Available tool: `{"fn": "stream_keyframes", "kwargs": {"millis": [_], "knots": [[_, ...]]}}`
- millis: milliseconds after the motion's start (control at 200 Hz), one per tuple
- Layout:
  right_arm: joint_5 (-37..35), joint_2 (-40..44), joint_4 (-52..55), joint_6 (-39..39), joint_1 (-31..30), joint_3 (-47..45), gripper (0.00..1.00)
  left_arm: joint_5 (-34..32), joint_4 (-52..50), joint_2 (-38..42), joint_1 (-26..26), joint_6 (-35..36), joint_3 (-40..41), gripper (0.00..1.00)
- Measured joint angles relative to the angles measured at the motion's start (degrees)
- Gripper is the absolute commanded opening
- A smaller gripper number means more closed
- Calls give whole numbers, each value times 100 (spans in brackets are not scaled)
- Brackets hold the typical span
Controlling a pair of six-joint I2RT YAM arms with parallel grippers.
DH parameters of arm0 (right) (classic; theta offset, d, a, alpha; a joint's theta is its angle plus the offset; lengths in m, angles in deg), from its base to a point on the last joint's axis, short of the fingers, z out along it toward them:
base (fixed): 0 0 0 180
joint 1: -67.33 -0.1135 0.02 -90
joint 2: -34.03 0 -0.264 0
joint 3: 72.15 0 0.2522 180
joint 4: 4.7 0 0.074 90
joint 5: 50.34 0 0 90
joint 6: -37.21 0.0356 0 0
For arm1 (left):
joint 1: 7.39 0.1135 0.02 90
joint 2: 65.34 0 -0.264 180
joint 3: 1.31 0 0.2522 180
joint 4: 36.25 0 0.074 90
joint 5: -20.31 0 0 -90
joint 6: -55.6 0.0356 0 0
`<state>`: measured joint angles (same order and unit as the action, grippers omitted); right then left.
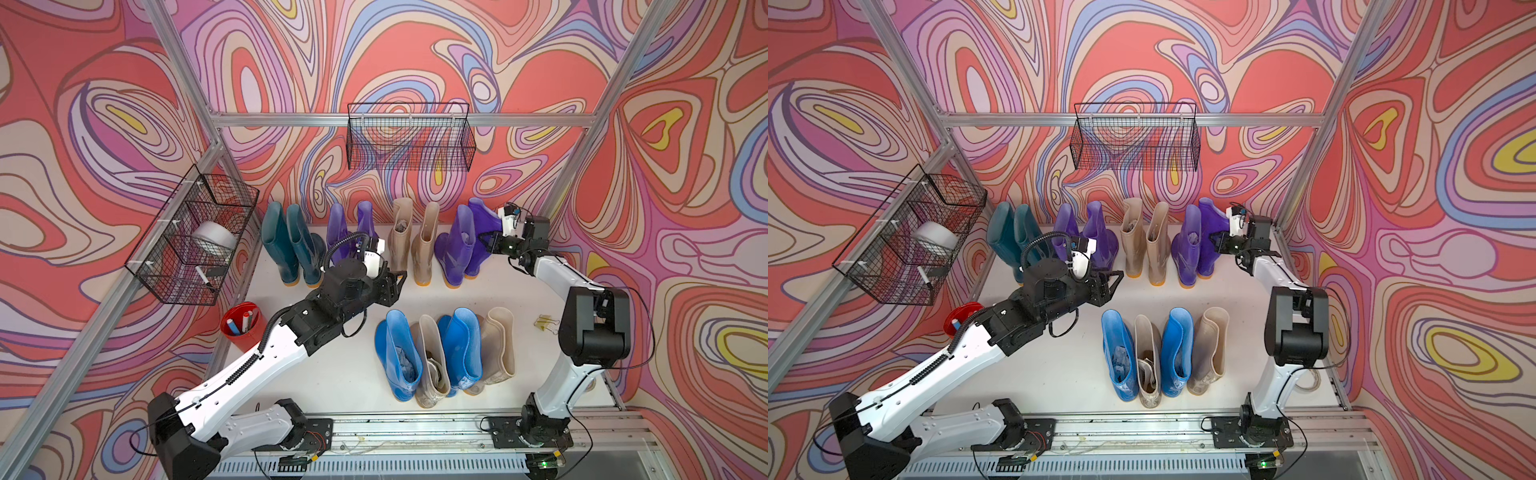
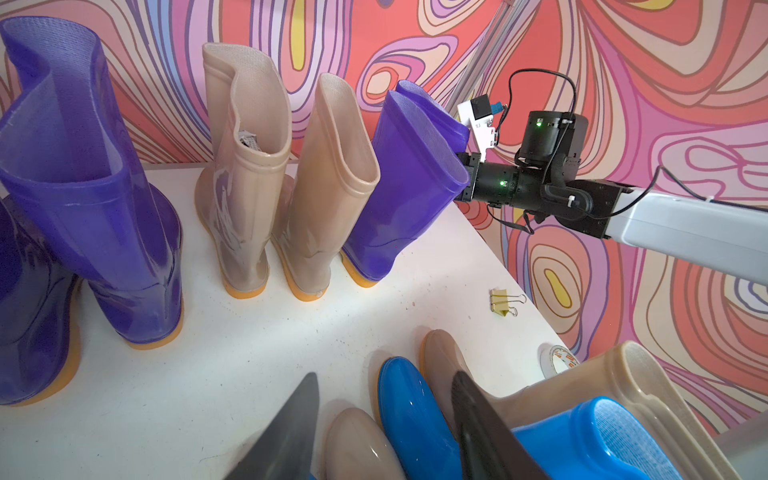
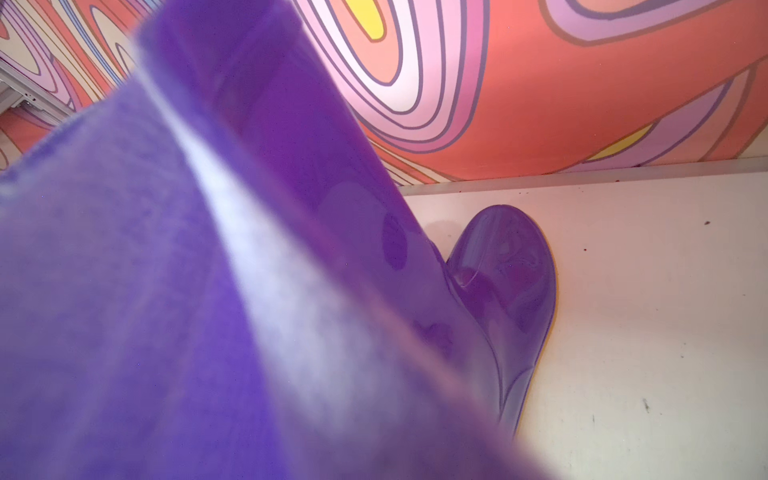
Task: Match and arrange rain boots in pairs
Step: Pair a pair of rain boots at the center of the board.
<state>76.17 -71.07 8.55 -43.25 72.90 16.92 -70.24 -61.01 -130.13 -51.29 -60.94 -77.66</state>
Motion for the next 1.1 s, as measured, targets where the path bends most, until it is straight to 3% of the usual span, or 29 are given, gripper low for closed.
{"fn": "stream_keyframes", "kwargs": {"millis": [411, 1102], "knots": [[94, 122, -26, 122, -2, -109, 40, -190, -562, 151, 0, 260, -238, 61], [129, 1019, 544, 103, -39, -332, 57, -382, -1467, 511, 0, 407, -579, 63]]}}
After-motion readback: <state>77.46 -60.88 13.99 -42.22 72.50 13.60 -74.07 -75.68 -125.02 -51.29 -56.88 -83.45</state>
